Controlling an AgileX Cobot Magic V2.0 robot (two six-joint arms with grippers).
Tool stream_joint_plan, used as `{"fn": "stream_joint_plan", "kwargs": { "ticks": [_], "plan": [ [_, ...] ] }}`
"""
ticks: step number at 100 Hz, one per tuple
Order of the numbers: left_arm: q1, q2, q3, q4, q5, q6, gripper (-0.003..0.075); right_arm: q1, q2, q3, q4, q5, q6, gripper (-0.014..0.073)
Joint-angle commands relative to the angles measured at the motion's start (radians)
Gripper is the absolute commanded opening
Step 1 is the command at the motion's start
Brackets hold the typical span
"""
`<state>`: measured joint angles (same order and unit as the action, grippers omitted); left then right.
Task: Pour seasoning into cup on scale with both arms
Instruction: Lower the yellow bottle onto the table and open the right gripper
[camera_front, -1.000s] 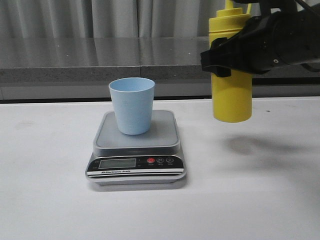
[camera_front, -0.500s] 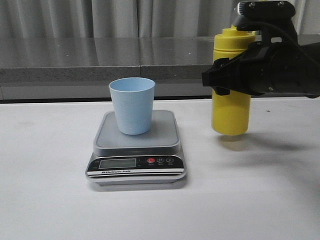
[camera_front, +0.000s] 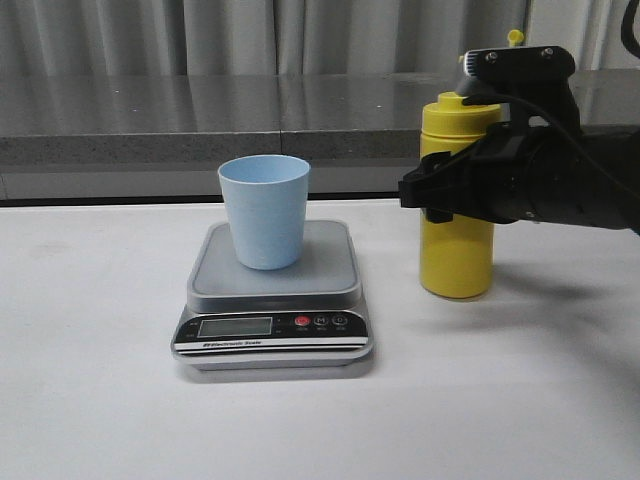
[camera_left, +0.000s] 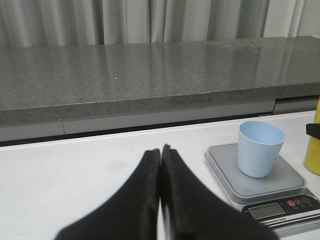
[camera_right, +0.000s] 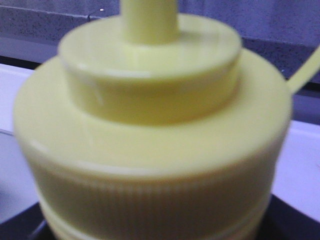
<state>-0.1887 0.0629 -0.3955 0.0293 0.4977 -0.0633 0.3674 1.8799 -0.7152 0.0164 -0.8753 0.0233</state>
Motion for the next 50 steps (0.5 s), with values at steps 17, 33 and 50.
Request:
{"fn": "stream_joint_plan", "kwargs": {
  "ticks": [17,33,50],
  "plan": [
    [0.005,0.013,-0.026,0.0,-0.078,-0.006,-0.002,-0.007,-0.04,-0.016,-0.007,-0.093,-0.004,0.0218],
    [0.005,0.013,-0.026,0.0,-0.078,-0.006,-0.002,-0.007,-0.04,-0.016,-0.006,-0.093,0.017,0.0451],
    [0.005,0.013,-0.026,0.0,-0.078,-0.006,-0.002,-0.007,-0.04,-0.016,0.001,-0.078,0.032,0.0608]
  ]
}}
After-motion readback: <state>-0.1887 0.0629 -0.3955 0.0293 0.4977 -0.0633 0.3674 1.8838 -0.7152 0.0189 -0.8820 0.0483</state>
